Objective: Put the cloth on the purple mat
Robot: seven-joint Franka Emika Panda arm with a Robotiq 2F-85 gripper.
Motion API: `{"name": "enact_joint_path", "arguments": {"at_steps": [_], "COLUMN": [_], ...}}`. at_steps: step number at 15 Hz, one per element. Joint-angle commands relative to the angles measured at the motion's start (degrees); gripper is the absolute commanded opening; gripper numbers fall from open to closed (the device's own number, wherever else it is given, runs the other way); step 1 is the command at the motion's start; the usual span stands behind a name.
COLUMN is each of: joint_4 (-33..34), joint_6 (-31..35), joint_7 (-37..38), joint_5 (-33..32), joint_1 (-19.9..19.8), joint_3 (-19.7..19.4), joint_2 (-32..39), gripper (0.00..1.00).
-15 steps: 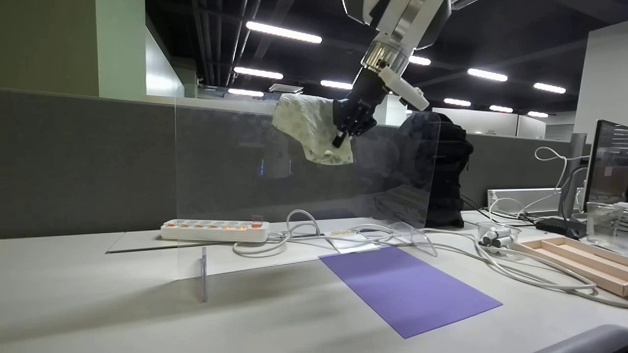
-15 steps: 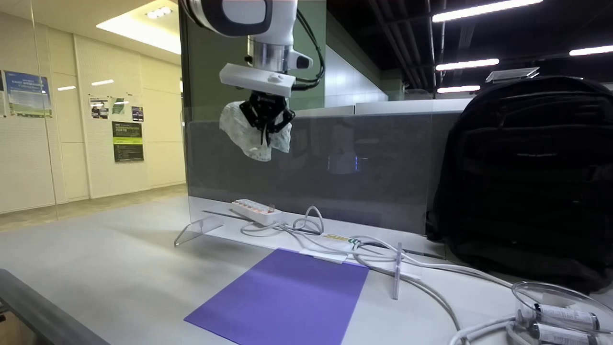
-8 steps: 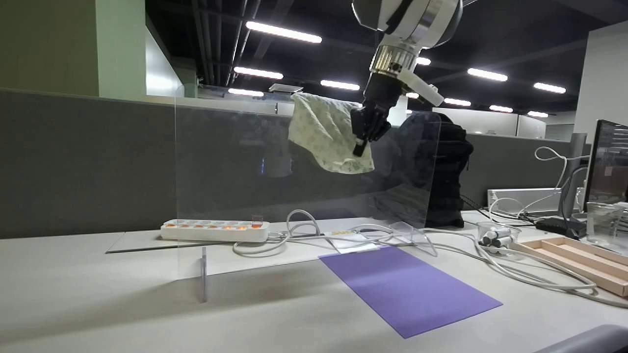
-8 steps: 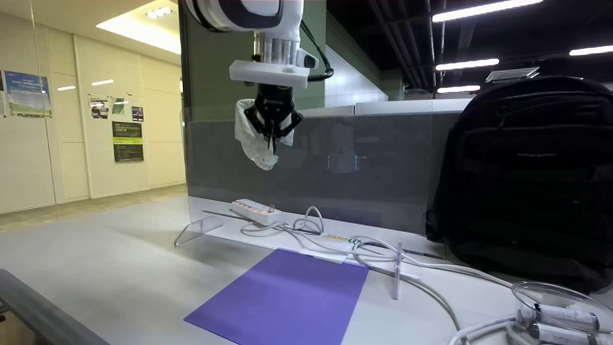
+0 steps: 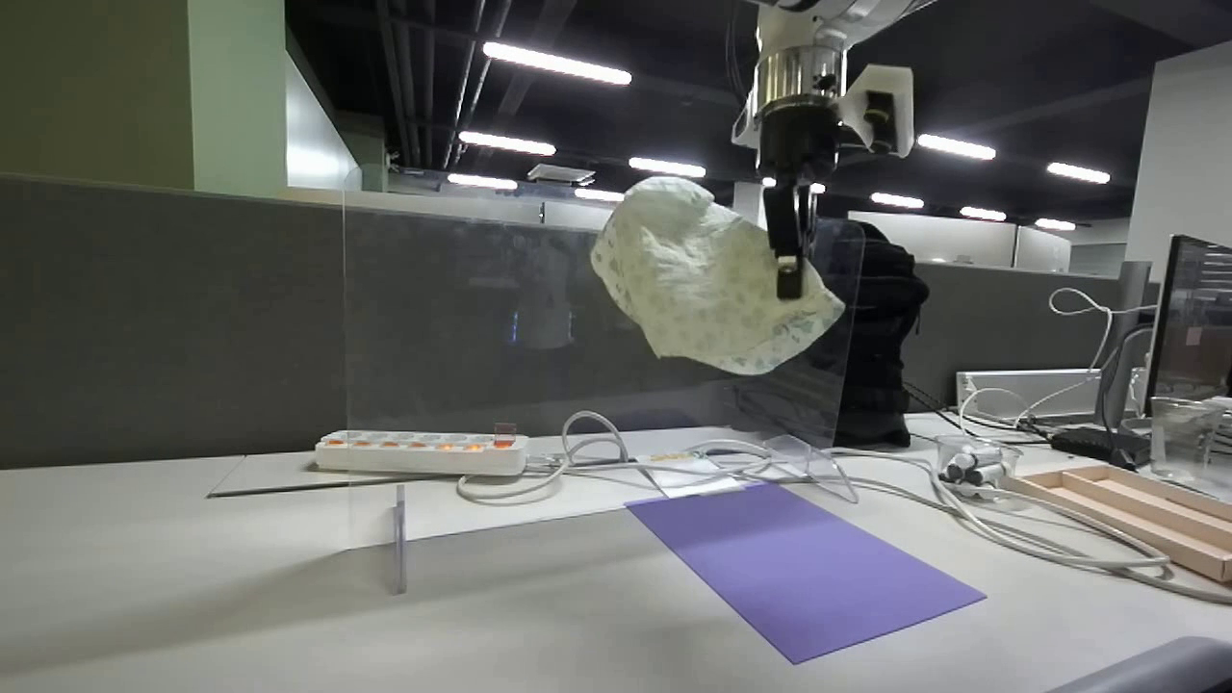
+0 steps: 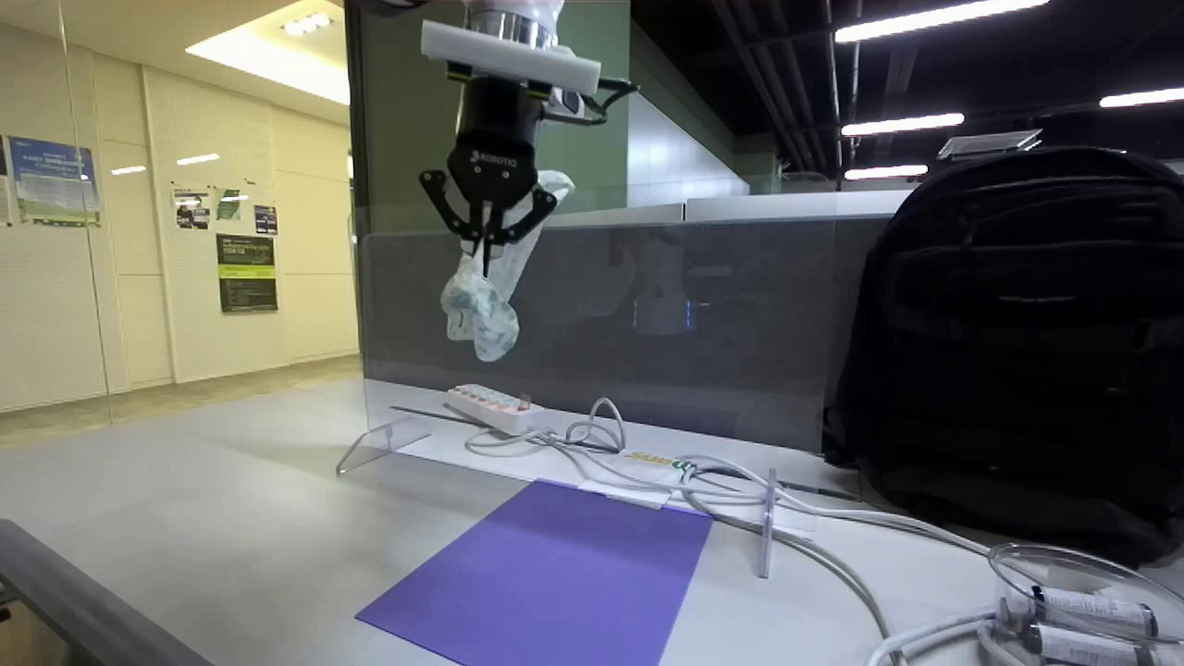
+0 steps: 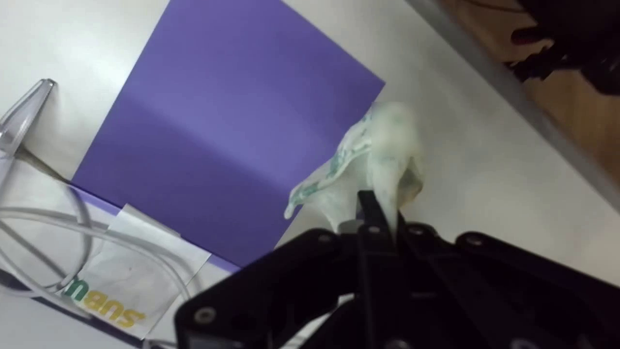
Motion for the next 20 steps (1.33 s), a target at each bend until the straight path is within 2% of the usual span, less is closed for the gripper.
{"name": "enact_joint_path", "arguments": {"at_steps": [1,4,9,14,16,17,18,20], "joint_4": [-0.26,-0.11,-1.82,-5.97,-7.41,-7.4,-7.57,-7.02], "joint_6": [-6.87,-7.55,0.03,18.33,24.94,24.55,25.0,22.95], "joint_7": [-2.84,-0.27,6.5,14.03,16.79,18.39,20.42,25.29], "joint_5": [-3.31,-4.85,-4.23,-1.57,-3.51,-4.29,-5.52,-7.88], "joint_1": [0.27,0.23,0.12,0.25,0.24,0.19,0.18,0.26], "joint_3": [-0.36,-0.13,0.33,1.3,1.74,1.85,1.86,1.62], "joint_2": [-3.01,-1.07,4.74,9.81,11.28,11.89,12.18,12.18], "gripper": [0.0,0.0,0.0,0.0,0.0,0.26,0.27,0.4]}}
